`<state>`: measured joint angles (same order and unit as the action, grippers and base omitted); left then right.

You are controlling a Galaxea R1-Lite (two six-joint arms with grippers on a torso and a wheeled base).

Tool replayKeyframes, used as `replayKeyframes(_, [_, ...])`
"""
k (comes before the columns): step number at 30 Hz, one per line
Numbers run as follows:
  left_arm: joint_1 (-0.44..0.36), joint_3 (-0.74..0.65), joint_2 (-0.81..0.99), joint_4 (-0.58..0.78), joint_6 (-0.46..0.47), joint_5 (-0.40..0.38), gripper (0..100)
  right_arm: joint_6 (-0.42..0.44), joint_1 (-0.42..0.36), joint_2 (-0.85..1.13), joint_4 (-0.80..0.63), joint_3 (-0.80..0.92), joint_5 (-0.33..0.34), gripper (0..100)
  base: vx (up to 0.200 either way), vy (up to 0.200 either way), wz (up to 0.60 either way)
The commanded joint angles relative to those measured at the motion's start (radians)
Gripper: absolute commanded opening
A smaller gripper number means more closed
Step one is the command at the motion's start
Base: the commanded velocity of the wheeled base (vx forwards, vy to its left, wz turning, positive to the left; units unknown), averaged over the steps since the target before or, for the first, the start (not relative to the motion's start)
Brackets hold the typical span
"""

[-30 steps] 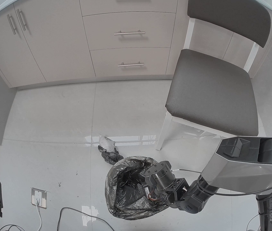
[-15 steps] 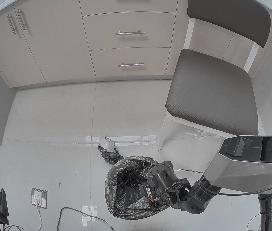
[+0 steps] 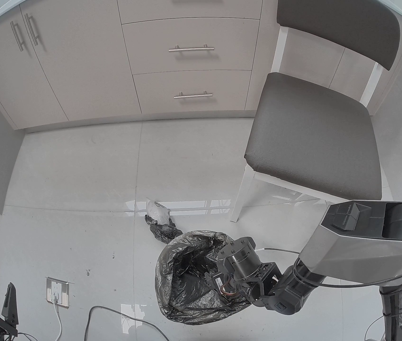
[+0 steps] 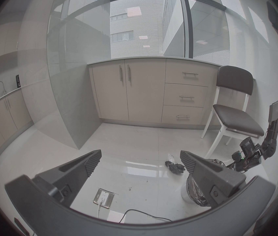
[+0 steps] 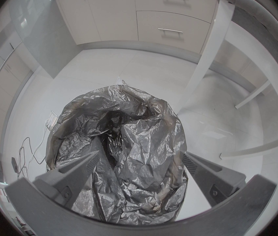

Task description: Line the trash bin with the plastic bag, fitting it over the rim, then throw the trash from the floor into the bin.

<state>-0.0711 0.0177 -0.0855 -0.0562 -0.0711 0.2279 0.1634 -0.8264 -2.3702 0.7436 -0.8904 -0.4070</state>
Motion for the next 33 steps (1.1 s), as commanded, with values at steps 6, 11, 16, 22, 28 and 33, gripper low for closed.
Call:
replayKeyframes(6, [-0.001,-0.018,-0.007,0.001,-0.013,-0.004,100,-0.050,0.007,-0.069,-0.010,-0.039,-0.018,100,0.000,0.000,0.00])
replayKeyframes(11, [-0.003,-0.018,-0.007,-0.001,-0.013,-0.002,100,-0.058,0.010,-0.116,-0.010,-0.036,-0.069,100,0.000,0.000,0.00])
replayKeyframes(16, [-0.001,-0.018,-0.008,-0.001,-0.021,-0.002,100,-0.058,0.018,-0.121,-0.007,-0.030,-0.095,100,0.000,0.000,0.00])
replayKeyframes(22, [-0.001,-0.018,-0.010,-0.001,-0.026,-0.002,100,-0.061,0.007,-0.096,-0.015,-0.013,-0.093,100,0.000,0.000,0.00])
replayKeyframes(28, [-0.001,-0.018,-0.010,-0.001,-0.030,-0.002,100,-0.091,-0.019,-0.052,-0.017,0.002,-0.092,100,0.000,0.000,0.00])
replayKeyframes(33, [-0.001,-0.018,-0.010,-0.001,-0.032,-0.002,100,-0.091,-0.069,-0.035,-0.015,0.057,-0.072,100,0.000,0.000,0.00])
